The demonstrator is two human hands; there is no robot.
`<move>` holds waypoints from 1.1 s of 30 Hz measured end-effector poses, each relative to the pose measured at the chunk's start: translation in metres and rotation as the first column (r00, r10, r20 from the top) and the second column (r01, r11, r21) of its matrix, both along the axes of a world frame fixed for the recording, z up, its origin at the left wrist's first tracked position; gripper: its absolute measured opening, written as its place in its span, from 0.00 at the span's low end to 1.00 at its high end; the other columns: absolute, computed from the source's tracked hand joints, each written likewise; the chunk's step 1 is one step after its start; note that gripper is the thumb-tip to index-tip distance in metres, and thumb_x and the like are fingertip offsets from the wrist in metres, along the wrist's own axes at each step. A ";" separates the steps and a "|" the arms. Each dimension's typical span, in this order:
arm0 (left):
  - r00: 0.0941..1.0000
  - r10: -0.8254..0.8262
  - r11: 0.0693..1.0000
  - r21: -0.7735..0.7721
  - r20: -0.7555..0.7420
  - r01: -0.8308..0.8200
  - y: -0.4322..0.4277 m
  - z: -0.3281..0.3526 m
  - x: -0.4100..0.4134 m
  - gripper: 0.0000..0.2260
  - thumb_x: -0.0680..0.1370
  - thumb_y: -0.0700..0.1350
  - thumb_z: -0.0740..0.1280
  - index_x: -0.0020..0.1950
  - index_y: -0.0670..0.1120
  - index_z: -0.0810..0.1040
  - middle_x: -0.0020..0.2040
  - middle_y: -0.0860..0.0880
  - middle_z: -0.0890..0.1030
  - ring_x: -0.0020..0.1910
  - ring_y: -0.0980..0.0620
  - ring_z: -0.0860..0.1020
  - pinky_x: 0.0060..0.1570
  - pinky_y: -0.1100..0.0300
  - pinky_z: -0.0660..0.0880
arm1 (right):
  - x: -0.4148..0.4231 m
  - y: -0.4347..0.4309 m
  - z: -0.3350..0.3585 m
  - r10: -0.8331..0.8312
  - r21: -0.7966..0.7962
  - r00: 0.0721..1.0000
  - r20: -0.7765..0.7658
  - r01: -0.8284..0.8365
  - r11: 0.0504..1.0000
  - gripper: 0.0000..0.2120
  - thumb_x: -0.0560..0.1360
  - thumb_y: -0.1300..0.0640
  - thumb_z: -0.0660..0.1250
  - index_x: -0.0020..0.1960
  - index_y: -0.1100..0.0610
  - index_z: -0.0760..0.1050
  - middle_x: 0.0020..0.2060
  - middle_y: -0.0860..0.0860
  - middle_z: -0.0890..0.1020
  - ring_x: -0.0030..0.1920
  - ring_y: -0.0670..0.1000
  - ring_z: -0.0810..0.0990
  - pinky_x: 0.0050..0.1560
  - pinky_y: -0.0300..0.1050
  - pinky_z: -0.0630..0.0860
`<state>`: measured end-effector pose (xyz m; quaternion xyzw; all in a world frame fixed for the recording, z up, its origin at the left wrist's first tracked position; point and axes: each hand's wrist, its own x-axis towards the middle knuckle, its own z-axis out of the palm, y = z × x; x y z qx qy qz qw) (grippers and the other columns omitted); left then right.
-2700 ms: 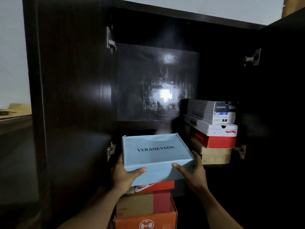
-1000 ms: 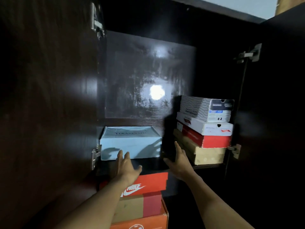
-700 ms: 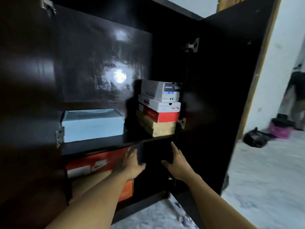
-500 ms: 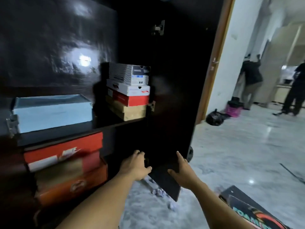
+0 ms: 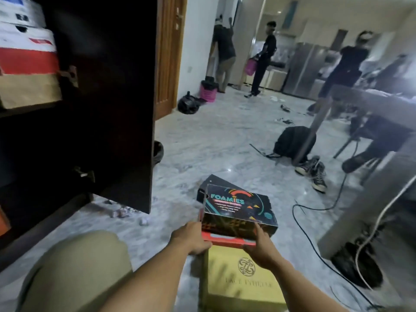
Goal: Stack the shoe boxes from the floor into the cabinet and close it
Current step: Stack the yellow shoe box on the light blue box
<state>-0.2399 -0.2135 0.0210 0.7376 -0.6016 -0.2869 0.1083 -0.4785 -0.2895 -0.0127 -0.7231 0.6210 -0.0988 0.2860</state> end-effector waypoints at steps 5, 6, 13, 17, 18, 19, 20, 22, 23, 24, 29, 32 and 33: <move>0.995 -0.064 0.993 0.093 -0.081 0.071 -0.005 -0.072 -0.040 0.26 0.70 0.61 0.71 0.66 0.58 0.70 0.64 0.54 0.78 0.60 0.49 0.78 0.55 0.51 0.78 | -0.060 0.002 -0.051 -0.105 0.092 0.994 0.034 0.101 0.991 0.36 0.71 0.51 0.76 0.73 0.49 0.61 0.64 0.53 0.75 0.63 0.54 0.76 0.63 0.47 0.74; 0.993 -0.055 0.991 0.113 -0.108 0.068 -0.004 -0.086 -0.044 0.30 0.68 0.62 0.71 0.68 0.58 0.68 0.66 0.55 0.77 0.61 0.49 0.78 0.56 0.50 0.77 | -0.069 0.002 -0.061 -0.123 0.105 0.992 0.041 0.118 0.988 0.35 0.70 0.52 0.76 0.71 0.49 0.63 0.64 0.53 0.76 0.62 0.54 0.77 0.63 0.49 0.76; 0.966 0.024 0.986 0.166 -0.258 0.020 -0.005 -0.165 -0.047 0.61 0.57 0.72 0.75 0.78 0.63 0.40 0.79 0.56 0.61 0.73 0.50 0.67 0.64 0.49 0.74 | -0.123 -0.009 -0.125 -0.218 0.247 0.973 0.072 0.194 0.949 0.59 0.54 0.30 0.79 0.76 0.51 0.58 0.70 0.54 0.68 0.67 0.57 0.72 0.68 0.57 0.73; 0.953 0.026 0.985 0.170 -0.303 0.027 -0.006 -0.181 -0.051 0.66 0.55 0.72 0.77 0.78 0.62 0.36 0.79 0.53 0.61 0.74 0.49 0.66 0.66 0.55 0.72 | -0.134 -0.011 -0.139 -0.200 0.223 0.967 0.157 0.163 0.961 0.47 0.52 0.32 0.82 0.65 0.43 0.66 0.63 0.48 0.76 0.62 0.50 0.77 0.60 0.52 0.79; 0.951 0.009 0.984 0.174 -0.311 0.048 -0.007 -0.184 -0.053 0.66 0.56 0.70 0.79 0.78 0.62 0.35 0.80 0.54 0.58 0.75 0.49 0.65 0.66 0.56 0.71 | -0.137 -0.010 -0.145 -0.209 0.223 0.960 0.183 0.167 0.960 0.45 0.52 0.35 0.84 0.62 0.43 0.68 0.60 0.45 0.78 0.59 0.46 0.79 0.55 0.46 0.81; 0.946 -0.013 0.984 0.166 -0.323 0.070 -0.008 -0.189 -0.054 0.66 0.56 0.68 0.80 0.77 0.63 0.33 0.81 0.55 0.55 0.76 0.49 0.65 0.67 0.55 0.71 | -0.138 -0.008 -0.150 -0.207 0.216 0.952 0.223 0.159 0.963 0.43 0.52 0.39 0.85 0.61 0.42 0.68 0.57 0.43 0.79 0.57 0.42 0.80 0.50 0.40 0.81; 0.944 -0.026 0.984 0.156 -0.330 0.082 -0.008 -0.192 -0.056 0.68 0.56 0.67 0.80 0.77 0.62 0.32 0.80 0.57 0.53 0.76 0.50 0.65 0.67 0.54 0.71 | -0.137 -0.005 -0.150 -0.210 0.205 0.941 0.264 0.158 0.966 0.43 0.53 0.42 0.86 0.61 0.41 0.68 0.56 0.40 0.80 0.56 0.38 0.79 0.47 0.35 0.79; 0.940 -0.018 0.988 0.136 -0.341 0.068 -0.010 -0.200 -0.061 0.71 0.55 0.65 0.81 0.78 0.57 0.29 0.80 0.55 0.55 0.75 0.49 0.65 0.67 0.52 0.72 | -0.136 -0.001 -0.151 -0.216 0.182 0.922 0.320 0.164 0.970 0.45 0.53 0.47 0.87 0.62 0.40 0.67 0.56 0.37 0.78 0.56 0.33 0.77 0.45 0.30 0.76; 0.940 -0.004 0.989 0.139 -0.341 0.054 -0.011 -0.201 -0.064 0.72 0.56 0.65 0.81 0.77 0.54 0.27 0.81 0.52 0.56 0.75 0.48 0.65 0.66 0.52 0.72 | -0.138 0.000 -0.151 -0.204 0.171 0.921 0.331 0.154 0.973 0.46 0.53 0.49 0.88 0.63 0.43 0.66 0.56 0.36 0.77 0.56 0.30 0.75 0.46 0.28 0.75; 0.942 0.008 0.989 0.144 -0.335 0.043 -0.012 -0.202 -0.068 0.72 0.57 0.63 0.82 0.76 0.53 0.25 0.81 0.48 0.57 0.75 0.46 0.66 0.66 0.52 0.72 | -0.140 0.002 -0.153 -0.191 0.175 0.920 0.341 0.138 0.975 0.49 0.52 0.52 0.88 0.65 0.46 0.64 0.57 0.35 0.75 0.56 0.28 0.74 0.48 0.26 0.73; 0.955 0.058 0.989 0.147 -0.292 -0.015 -0.010 -0.207 -0.073 0.71 0.60 0.52 0.83 0.75 0.54 0.23 0.79 0.45 0.61 0.67 0.44 0.75 0.56 0.51 0.77 | -0.151 0.012 -0.163 -0.172 0.274 0.952 0.254 0.100 0.956 0.72 0.46 0.44 0.88 0.79 0.49 0.49 0.64 0.39 0.73 0.65 0.48 0.73 0.56 0.43 0.73; 0.927 0.088 0.994 0.095 -0.366 -0.057 -0.003 -0.207 -0.066 0.69 0.56 0.55 0.83 0.77 0.62 0.30 0.75 0.51 0.70 0.65 0.47 0.76 0.54 0.49 0.78 | -0.147 0.019 -0.164 -0.170 0.258 0.946 0.275 0.098 0.961 0.67 0.48 0.47 0.88 0.77 0.45 0.52 0.59 0.34 0.73 0.60 0.43 0.75 0.49 0.35 0.73; 0.920 0.098 0.994 0.085 -0.379 -0.071 0.001 -0.207 -0.062 0.68 0.55 0.55 0.82 0.77 0.65 0.32 0.71 0.53 0.74 0.64 0.48 0.77 0.53 0.49 0.79 | -0.143 0.021 -0.165 -0.173 0.247 0.940 0.296 0.099 0.964 0.65 0.48 0.46 0.88 0.76 0.42 0.54 0.59 0.31 0.73 0.58 0.37 0.75 0.48 0.30 0.72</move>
